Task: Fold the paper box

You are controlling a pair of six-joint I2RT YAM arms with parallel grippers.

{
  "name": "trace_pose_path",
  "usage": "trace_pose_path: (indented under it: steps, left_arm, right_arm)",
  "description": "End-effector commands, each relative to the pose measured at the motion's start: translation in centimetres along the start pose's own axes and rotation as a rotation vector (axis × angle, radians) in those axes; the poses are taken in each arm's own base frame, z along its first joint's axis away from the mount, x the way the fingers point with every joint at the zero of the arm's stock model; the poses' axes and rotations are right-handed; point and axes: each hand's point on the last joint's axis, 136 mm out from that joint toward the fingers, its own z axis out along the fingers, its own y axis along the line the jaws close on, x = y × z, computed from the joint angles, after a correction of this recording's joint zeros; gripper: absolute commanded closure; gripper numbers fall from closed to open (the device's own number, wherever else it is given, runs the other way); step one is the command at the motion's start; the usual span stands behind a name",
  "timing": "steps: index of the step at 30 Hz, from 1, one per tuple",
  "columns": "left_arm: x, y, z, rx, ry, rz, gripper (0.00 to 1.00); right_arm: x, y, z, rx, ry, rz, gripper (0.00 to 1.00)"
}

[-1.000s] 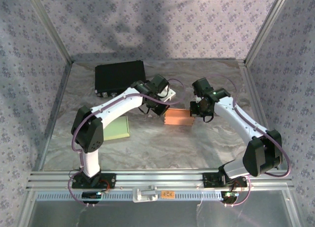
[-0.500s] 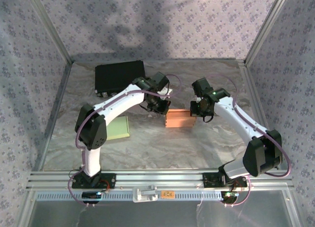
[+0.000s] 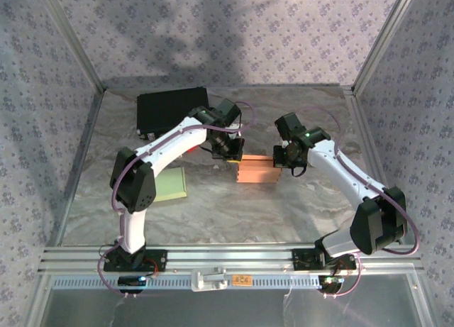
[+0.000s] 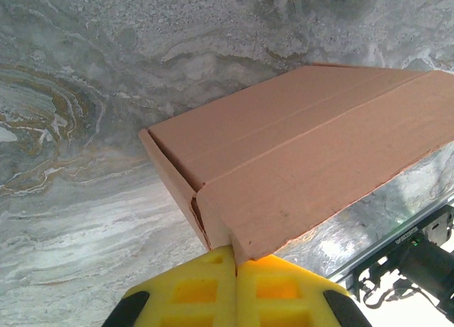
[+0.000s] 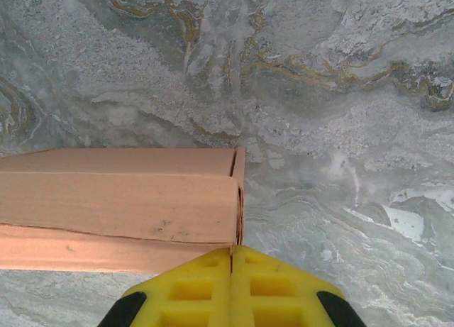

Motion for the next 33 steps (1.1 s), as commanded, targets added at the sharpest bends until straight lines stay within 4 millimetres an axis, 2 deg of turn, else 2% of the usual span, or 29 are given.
trace_pose_path:
  steps: [1,11,12,18,26,31,33]
  left_arm:
    - [0.1,-1.2,0.2,0.043,0.028,-0.034,0.99]
    - [0.3,-0.4,1.3,0.050,-0.008,-0.011,1.00]
    - [0.4,-0.2,1.4,0.047,-0.011,-0.004,1.00]
    - [1.1,0.4,2.1,0.052,-0.022,0.018,1.00]
    - [1.9,1.4,2.3,0.005,-0.028,0.047,1.00]
    - [1.9,1.5,2.1,-0.005,-0.035,0.048,1.00]
    - [1.9,1.4,2.0,-0.005,-0.040,0.051,1.00]
  right_arm:
    - [-0.2,0.7,-0.1,-0.011,-0.002,0.006,1.00]
    - [-0.5,0.8,0.1,-0.008,-0.013,0.005,1.00]
    - [0.5,0.4,0.8,0.006,0.012,0.004,1.00]
    - [0.5,0.3,0.9,0.009,-0.003,-0.012,1.00]
    - [0.7,0.2,0.1,0.014,-0.021,0.006,1.00]
    - [0.5,0.9,-2.7,-0.074,-0.042,0.128,0.77]
    - [0.7,1.2,-4.1,-0.141,-0.050,0.232,0.66]
